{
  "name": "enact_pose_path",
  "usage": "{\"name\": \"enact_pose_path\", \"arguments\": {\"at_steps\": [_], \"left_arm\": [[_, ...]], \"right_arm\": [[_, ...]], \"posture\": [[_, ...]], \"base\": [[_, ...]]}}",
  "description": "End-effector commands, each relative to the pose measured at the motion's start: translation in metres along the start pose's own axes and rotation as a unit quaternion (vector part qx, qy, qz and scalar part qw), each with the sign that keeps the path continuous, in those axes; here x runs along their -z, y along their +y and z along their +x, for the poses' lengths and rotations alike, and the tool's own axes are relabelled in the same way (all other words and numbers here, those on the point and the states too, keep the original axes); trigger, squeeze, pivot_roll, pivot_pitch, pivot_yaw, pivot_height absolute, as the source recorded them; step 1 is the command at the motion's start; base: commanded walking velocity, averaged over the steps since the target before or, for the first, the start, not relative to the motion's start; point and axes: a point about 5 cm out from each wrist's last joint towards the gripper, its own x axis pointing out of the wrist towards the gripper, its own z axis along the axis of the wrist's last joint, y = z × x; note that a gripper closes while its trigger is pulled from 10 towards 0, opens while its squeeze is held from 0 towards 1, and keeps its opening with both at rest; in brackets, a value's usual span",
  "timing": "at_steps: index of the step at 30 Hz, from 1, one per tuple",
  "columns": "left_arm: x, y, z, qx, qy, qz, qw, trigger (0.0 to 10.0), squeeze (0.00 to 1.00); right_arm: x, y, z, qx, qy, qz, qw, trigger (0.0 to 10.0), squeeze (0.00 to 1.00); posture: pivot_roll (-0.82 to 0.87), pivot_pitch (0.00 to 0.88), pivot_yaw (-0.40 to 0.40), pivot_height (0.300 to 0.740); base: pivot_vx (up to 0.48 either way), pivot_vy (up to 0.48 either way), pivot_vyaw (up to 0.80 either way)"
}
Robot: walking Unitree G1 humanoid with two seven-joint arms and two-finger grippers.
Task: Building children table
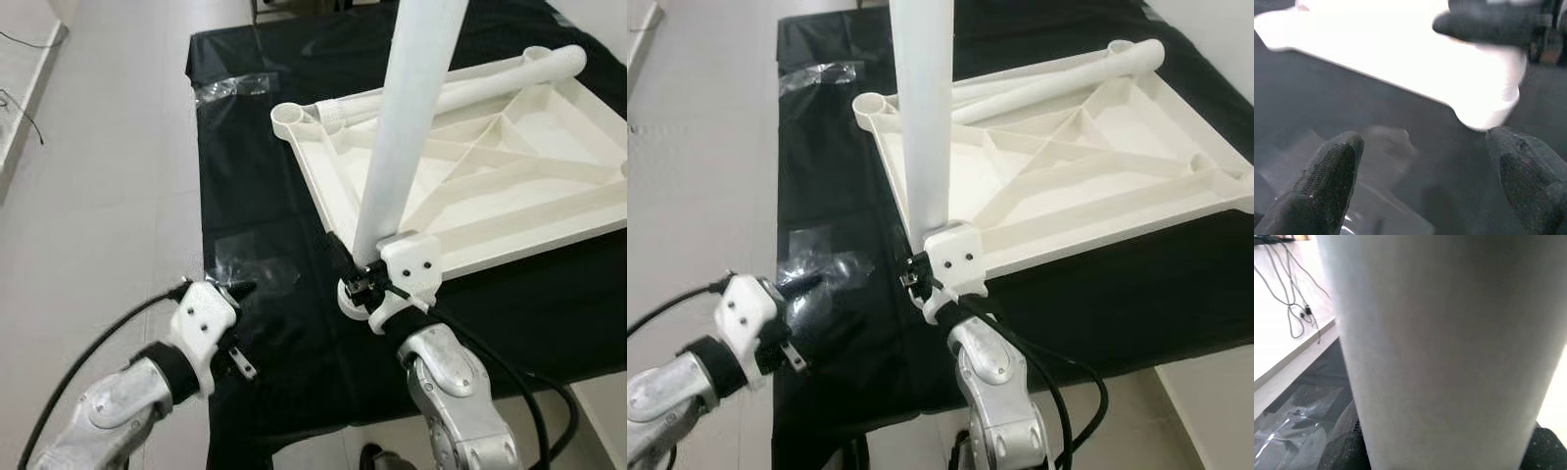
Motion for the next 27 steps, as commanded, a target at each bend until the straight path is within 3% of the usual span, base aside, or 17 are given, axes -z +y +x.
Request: {"name": "enact_pose_path", "arguments": {"at_steps": [1, 4, 6, 7, 8, 9, 10, 12, 14, 15, 17, 19, 20, 22, 25, 27], "left_arm": [[-0.003, 0.007, -0.002, 0.001, 0.002, -0.003, 1.0, 10.0, 0.0], [-0.026, 0.024, 0.007, 0.004, -0.039, -0.003, 0.999, 10.0, 0.0], [-0.026, 0.024, 0.007, 0.004, -0.039, -0.003, 0.999, 10.0, 0.0], [-0.042, 0.035, 0.013, 0.014, -0.065, -0.008, 0.998, 10.0, 0.0], [-0.063, 0.045, 0.022, 0.045, -0.102, -0.023, 0.994, 10.0, 1.0], [-0.063, 0.045, 0.022, 0.045, -0.102, -0.023, 0.994, 10.0, 1.0], [-0.094, 0.053, 0.034, 0.119, -0.156, -0.074, 0.978, 10.0, 1.0], [-0.094, 0.053, 0.034, 0.119, -0.156, -0.074, 0.978, 10.0, 1.0], [-0.114, 0.05, 0.044, 0.208, -0.183, -0.1, 0.956, 10.0, 1.0], [-0.114, 0.05, 0.044, 0.208, -0.183, -0.1, 0.956, 10.0, 1.0], [-0.129, 0.044, 0.055, 0.303, -0.189, -0.116, 0.927, 10.0, 1.0], [-0.129, 0.044, 0.055, 0.303, -0.189, -0.116, 0.927, 10.0, 1.0], [-0.134, 0.042, 0.062, 0.329, -0.184, -0.114, 0.919, 10.0, 1.0], [-0.134, 0.039, 0.07, 0.347, -0.171, -0.096, 0.917, 10.0, 1.0], [-0.131, 0.037, 0.088, 0.358, -0.144, -0.068, 0.92, 10.0, 1.0], [-0.131, 0.037, 0.088, 0.358, -0.144, -0.068, 0.92, 10.0, 1.0]], "right_arm": [[0.04, 0.0, -0.009, 0.05, 0.128, 0.039, 0.99, 10.0, 0.0], [0.039, 0.003, -0.008, 0.06, 0.127, 0.043, 0.989, 10.0, 0.0], [0.039, 0.003, -0.008, 0.06, 0.127, 0.043, 0.989, 10.0, 0.0], [0.039, 0.004, -0.007, 0.061, 0.126, 0.044, 0.989, 10.0, 0.0], [0.04, 0.006, -0.005, 0.061, 0.124, 0.046, 0.989, 10.0, 0.0], [0.04, 0.006, -0.005, 0.061, 0.124, 0.046, 0.989, 10.0, 0.0], [0.04, 0.008, -0.002, 0.061, 0.123, 0.048, 0.989, 10.0, 0.0], [0.04, 0.008, -0.002, 0.061, 0.123, 0.048, 0.989, 10.0, 0.0], [0.04, 0.009, 0.0, 0.06, 0.121, 0.048, 0.99, 10.0, 0.0], [0.04, 0.009, 0.0, 0.06, 0.121, 0.048, 0.99, 10.0, 0.0], [0.04, 0.01, 0.002, 0.06, 0.119, 0.047, 0.99, 10.0, 0.0], [0.04, 0.01, 0.002, 0.06, 0.119, 0.047, 0.99, 10.0, 0.0], [0.039, 0.011, 0.003, 0.061, 0.118, 0.047, 0.99, 10.0, 0.0], [0.038, 0.011, 0.004, 0.061, 0.117, 0.046, 0.99, 10.0, 0.0], [0.037, 0.012, 0.005, 0.059, 0.114, 0.044, 0.991, 10.0, 0.0], [0.037, 0.012, 0.005, 0.059, 0.114, 0.044, 0.991, 10.0, 0.0]], "posture": [[0.06, 0.252, 0.042, 0.74], [0.07, 0.235, 0.05, 0.74], [0.07, 0.235, 0.05, 0.74], [0.07, 0.225, 0.056, 0.74], [0.07, 0.217, 0.059, 0.74], [0.07, 0.217, 0.059, 0.74], [0.07, 0.208, 0.06, 0.74], [0.07, 0.208, 0.06, 0.74], [0.07, 0.197, 0.065, 0.74], [0.07, 0.197, 0.065, 0.74], [0.07, 0.192, 0.07, 0.74], [0.07, 0.192, 0.07, 0.74], [0.06, 0.192, 0.07, 0.74], [0.06, 0.191, 0.07, 0.74], [0.06, 0.189, 0.081, 0.74], [0.06, 0.189, 0.081, 0.74]], "base": [[0.0, 0.0, 0.0], [0.0, 0.0, 0.0], [0.0, 0.0, 0.0], [0.0, 0.0, 0.0], [0.0, 0.0, 0.0], [0.0, 0.0, 0.0], [0.0, 0.0, 0.0], [0.0, 0.0, 0.0], [0.0, 0.0, 0.0], [0.0, 0.0, 0.0], [0.0, 0.0, 0.0], [0.0, 0.0, 0.0], [0.0, 0.0, 0.0], [0.0, 0.0, 0.0], [0.0, 0.0, 0.0], [0.0, 0.0, 0.0]]}}
